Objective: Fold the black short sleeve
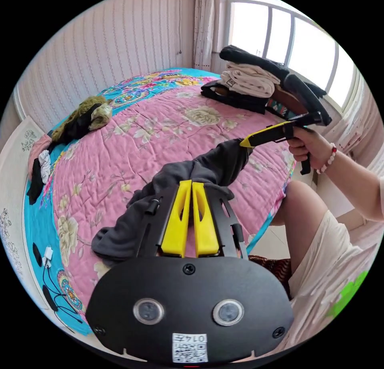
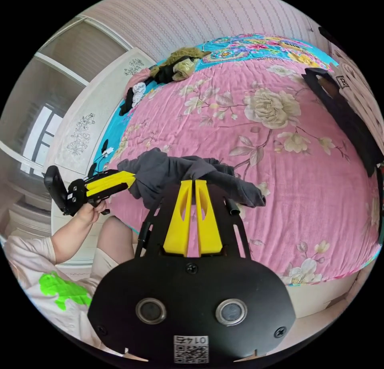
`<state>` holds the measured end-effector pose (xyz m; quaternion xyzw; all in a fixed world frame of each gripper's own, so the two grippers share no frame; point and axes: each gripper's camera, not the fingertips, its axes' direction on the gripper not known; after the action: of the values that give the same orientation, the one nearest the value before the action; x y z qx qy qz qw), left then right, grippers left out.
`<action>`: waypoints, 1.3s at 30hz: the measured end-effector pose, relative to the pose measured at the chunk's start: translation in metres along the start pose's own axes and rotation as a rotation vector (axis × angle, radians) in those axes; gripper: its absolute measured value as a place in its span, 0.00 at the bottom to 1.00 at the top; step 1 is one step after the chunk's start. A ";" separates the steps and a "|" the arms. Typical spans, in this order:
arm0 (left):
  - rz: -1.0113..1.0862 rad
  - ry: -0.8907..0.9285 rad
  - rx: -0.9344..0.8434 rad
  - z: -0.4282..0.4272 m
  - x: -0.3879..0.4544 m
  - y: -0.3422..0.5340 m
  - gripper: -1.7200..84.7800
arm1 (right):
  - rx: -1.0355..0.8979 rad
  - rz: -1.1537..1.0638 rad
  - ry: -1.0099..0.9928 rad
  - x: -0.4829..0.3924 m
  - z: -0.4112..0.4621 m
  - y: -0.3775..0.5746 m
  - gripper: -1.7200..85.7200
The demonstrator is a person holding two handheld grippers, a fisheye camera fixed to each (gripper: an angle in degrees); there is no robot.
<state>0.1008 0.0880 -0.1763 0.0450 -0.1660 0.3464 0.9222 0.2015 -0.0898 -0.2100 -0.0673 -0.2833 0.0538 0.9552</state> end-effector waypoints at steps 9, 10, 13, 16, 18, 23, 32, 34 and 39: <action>-0.354 0.055 0.130 -0.115 -0.140 0.041 0.01 | -0.108 -0.374 -0.142 -0.037 -0.048 0.045 0.03; -0.413 0.032 0.132 -0.124 -0.158 0.051 0.01 | -0.154 -0.395 -0.137 -0.040 -0.044 0.049 0.03; -0.516 0.026 0.115 -0.132 -0.194 0.072 0.01 | -0.401 -0.462 -0.153 -0.049 -0.010 0.070 0.04; -0.570 0.127 0.038 -0.117 -0.220 0.086 0.02 | -0.515 -0.396 -0.211 -0.050 0.026 0.084 0.05; -0.635 0.182 0.068 -0.112 -0.232 0.098 0.03 | -0.586 -0.322 -0.227 -0.041 0.042 0.088 0.13; -0.645 0.173 0.106 -0.128 -0.236 0.108 0.08 | -0.504 -0.235 -0.178 -0.012 0.024 0.080 0.14; -0.128 0.289 -0.129 -0.051 -0.090 0.018 0.09 | -0.149 0.195 -0.004 0.075 -0.006 0.046 0.11; -0.043 0.290 -0.198 -0.022 -0.056 0.008 0.09 | -0.170 0.227 -0.070 0.084 0.005 0.041 0.10; 0.095 0.291 -0.262 0.028 0.007 -0.017 0.09 | -0.056 0.148 -0.058 0.070 -0.009 0.026 0.03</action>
<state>0.1089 0.0743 -0.1475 -0.1339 -0.0765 0.3680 0.9170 0.2631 -0.0549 -0.1847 -0.1133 -0.3064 0.1185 0.9377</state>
